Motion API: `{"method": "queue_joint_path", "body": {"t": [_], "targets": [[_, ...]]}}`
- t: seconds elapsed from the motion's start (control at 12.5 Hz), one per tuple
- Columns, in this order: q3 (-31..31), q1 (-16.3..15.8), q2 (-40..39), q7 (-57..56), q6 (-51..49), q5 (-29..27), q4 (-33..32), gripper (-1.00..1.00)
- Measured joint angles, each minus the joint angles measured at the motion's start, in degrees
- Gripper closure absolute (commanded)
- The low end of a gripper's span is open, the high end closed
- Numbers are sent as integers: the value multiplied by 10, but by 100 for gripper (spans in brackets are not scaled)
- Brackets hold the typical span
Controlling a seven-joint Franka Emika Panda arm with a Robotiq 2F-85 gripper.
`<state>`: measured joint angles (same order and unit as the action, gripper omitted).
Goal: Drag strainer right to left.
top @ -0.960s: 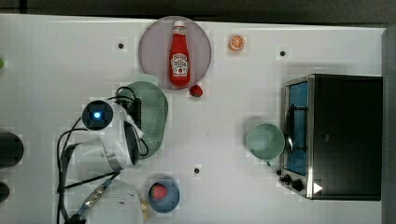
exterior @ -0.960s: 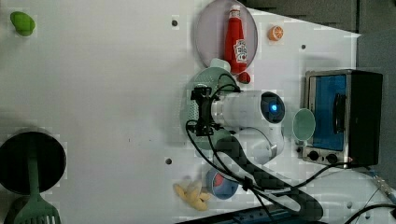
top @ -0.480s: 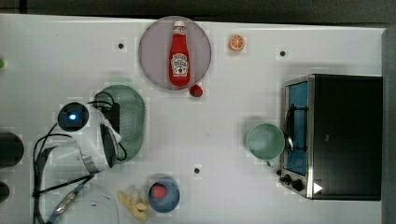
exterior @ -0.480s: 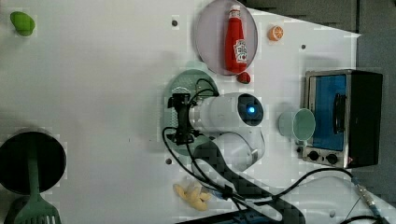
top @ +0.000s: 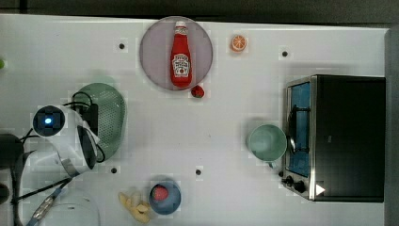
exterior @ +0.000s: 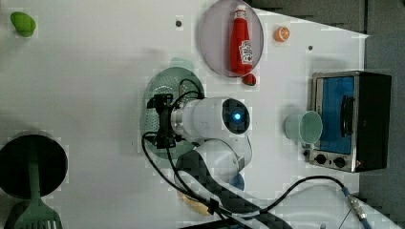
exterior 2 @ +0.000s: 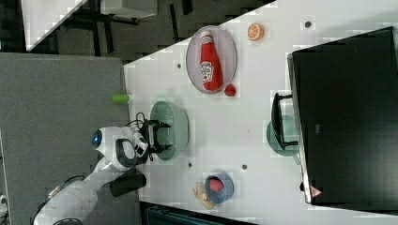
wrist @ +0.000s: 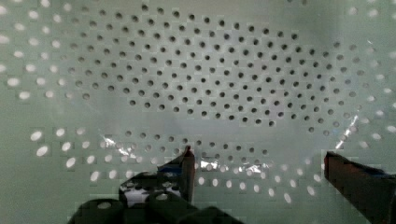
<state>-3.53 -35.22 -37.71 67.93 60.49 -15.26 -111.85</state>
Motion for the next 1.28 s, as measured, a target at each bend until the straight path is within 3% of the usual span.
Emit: {"method": "queue_joint_path", "body": {"t": [0.8, 1.04, 1.28], "targets": [[-3, -32, -29, 25, 8, 1, 44, -100], [6, -34, -2, 1, -84, 11, 25, -100], [66, -53, 85, -96, -192, 10, 13, -100]]}}
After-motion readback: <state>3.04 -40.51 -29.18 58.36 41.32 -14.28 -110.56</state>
